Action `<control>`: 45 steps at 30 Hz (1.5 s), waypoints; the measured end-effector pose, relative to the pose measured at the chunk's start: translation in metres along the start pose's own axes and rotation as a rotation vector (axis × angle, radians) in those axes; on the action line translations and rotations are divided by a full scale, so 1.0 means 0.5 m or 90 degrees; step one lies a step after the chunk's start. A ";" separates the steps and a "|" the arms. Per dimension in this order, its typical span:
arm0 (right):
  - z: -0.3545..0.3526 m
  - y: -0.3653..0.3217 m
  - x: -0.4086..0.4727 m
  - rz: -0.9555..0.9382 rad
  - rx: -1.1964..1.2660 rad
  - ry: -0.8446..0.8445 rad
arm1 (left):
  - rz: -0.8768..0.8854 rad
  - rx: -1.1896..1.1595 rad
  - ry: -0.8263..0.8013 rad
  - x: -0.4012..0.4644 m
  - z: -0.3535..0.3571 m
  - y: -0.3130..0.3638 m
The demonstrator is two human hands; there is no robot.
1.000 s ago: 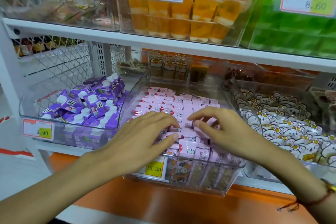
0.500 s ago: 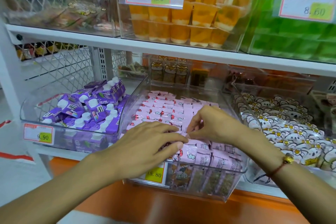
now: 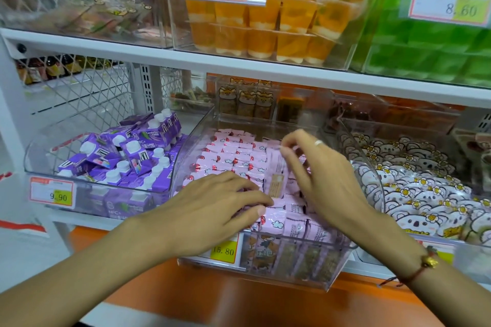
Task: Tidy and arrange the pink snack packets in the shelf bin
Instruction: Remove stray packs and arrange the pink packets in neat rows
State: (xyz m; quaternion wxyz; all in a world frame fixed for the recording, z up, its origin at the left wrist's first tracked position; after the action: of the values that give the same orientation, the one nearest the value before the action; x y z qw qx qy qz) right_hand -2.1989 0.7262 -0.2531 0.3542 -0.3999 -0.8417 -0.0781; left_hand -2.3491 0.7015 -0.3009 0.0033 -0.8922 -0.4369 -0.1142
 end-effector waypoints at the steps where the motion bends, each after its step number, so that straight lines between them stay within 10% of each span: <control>1: -0.010 0.003 0.001 0.023 0.041 0.047 | -0.001 -0.001 0.002 0.000 0.000 0.000; 7: -0.070 0.064 -0.006 0.258 0.287 0.272 | -0.031 -0.083 0.063 -0.008 -0.011 0.004; 12: -0.027 0.086 -0.038 0.540 0.631 0.166 | -0.087 -0.182 0.319 -0.019 -0.066 0.001; 21: -0.021 0.027 -0.022 0.510 0.648 0.027 | -0.032 -0.352 0.382 -0.020 -0.081 0.009; 31: -0.018 -0.044 -0.013 0.021 0.102 -0.142 | -0.159 -0.523 0.372 -0.009 -0.048 -0.022; 38: -0.030 0.053 -0.009 0.315 0.404 0.084 | -0.122 -0.292 0.203 -0.010 -0.027 -0.015; 45: 0.028 0.059 -0.042 0.392 0.450 0.036 | -0.075 -0.078 0.010 -0.005 -0.009 -0.003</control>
State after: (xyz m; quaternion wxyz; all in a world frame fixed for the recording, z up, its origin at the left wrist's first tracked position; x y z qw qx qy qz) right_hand -2.1760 0.7387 -0.2818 0.4981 -0.4836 -0.6491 0.3111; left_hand -2.3527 0.6998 -0.2971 -0.0544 -0.8627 -0.4806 -0.1480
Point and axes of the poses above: each hand's wrist, its own x-axis towards the middle knuckle, its own z-axis out of the palm, y = z × x, the point moved 5 cm from there along x, towards the middle knuckle, and after that the axes turned 3 degrees about -y, right-handed, at the moved point
